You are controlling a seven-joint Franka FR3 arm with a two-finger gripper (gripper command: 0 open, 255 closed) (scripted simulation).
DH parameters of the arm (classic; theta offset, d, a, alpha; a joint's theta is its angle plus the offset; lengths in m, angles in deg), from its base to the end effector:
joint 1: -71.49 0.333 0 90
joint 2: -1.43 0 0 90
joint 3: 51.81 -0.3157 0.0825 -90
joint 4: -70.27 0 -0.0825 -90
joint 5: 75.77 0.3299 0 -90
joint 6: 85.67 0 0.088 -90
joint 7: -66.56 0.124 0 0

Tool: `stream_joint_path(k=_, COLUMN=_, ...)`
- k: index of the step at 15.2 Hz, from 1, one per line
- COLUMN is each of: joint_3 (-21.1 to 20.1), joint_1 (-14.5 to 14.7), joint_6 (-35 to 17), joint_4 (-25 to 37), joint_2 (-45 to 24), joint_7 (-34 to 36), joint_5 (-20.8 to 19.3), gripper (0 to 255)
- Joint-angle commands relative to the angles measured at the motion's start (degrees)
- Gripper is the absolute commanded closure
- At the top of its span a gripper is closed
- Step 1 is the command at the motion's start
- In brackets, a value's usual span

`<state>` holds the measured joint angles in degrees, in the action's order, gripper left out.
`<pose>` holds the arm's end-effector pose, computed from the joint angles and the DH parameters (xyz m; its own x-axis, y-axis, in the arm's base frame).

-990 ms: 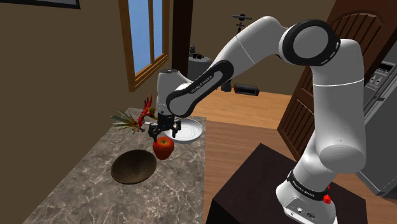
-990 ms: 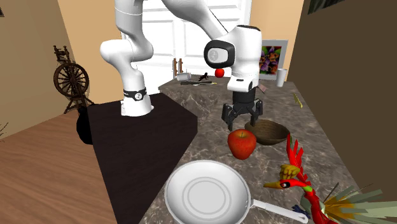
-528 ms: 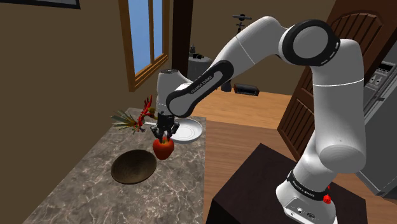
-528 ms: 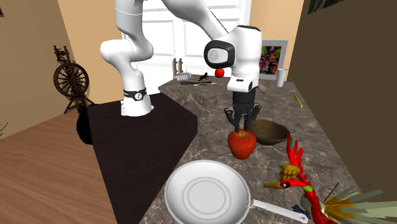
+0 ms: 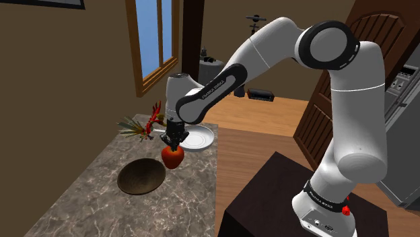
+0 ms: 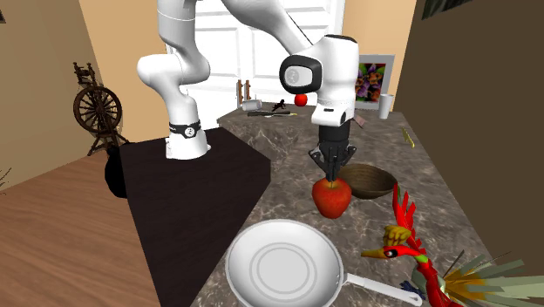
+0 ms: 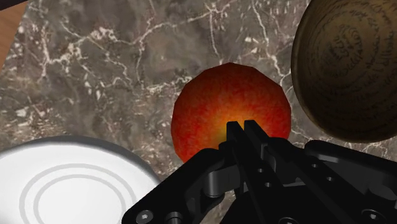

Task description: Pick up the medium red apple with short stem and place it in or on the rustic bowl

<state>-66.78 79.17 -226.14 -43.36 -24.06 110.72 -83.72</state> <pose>0.5391 0.2152 0.2731 0.9560 -0.2927 0.0182 -0.2917 -0.9555 -0.0438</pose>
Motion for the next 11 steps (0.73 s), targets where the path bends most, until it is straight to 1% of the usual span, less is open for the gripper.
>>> stream_joint_path(k=1, joint_3=-0.13, joint_1=-0.10, joint_6=0.58, joint_4=0.04, joint_2=0.54, joint_7=-0.13, joint_5=0.21, gripper=255)
stream_joint_path(k=11, joint_3=-1.24, joint_1=-0.93, joint_6=6.69, joint_4=1.23, joint_2=5.62, joint_7=-1.34, joint_5=2.20, gripper=255)
